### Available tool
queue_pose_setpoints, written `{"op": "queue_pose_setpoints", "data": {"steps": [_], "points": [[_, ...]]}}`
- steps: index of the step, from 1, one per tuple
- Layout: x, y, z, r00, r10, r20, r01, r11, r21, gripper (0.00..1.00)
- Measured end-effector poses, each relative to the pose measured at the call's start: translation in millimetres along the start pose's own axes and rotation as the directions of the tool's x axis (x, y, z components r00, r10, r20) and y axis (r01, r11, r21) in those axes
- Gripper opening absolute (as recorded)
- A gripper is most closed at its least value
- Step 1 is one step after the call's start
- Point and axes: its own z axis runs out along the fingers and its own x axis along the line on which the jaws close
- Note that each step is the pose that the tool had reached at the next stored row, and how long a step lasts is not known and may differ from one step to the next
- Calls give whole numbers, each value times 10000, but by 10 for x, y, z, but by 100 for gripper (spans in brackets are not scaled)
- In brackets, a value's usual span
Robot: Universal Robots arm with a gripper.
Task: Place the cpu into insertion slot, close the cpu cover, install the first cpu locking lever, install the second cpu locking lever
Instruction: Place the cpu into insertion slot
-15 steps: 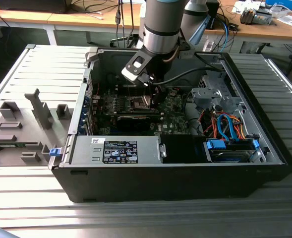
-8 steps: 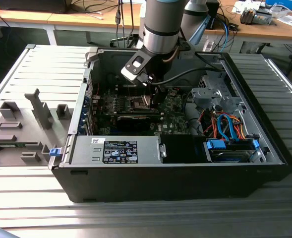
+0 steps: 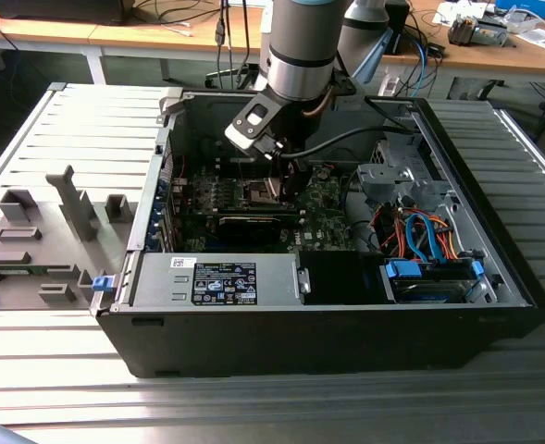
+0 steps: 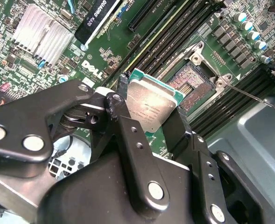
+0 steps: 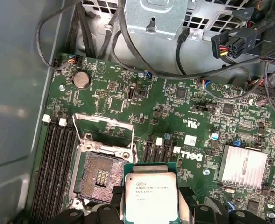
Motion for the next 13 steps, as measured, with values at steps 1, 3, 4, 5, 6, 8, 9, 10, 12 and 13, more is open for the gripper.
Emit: {"op": "queue_pose_setpoints", "data": {"steps": [1, 3, 4, 5, 6, 8, 9, 10, 12, 13], "points": [[0, 0, 0, 10000, 20, 0, -20, 10000, -1, 54], [0, 0, 0, 10000, 85, -1, -85, 10000, -4, 54], [0, 0, 0, 9999, 122, -1, -122, 9999, -5, 54], [0, 0, 0, 9999, 167, -1, -167, 9999, -7, 54], [0, 0, 0, 9998, 191, -2, -191, 9998, -7, 54], [0, 0, 0, 9997, 247, -2, -247, 9997, -10, 54], [0, 0, 0, 9996, 277, -3, -277, 9996, -11, 54], [0, 0, 0, 9996, 297, -3, -297, 9996, -12, 54], [0, 0, 0, 9994, 340, -4, -340, 9994, -13, 54], [0, 0, 0, 9993, 361, -4, -361, 9993, -15, 54]]}}
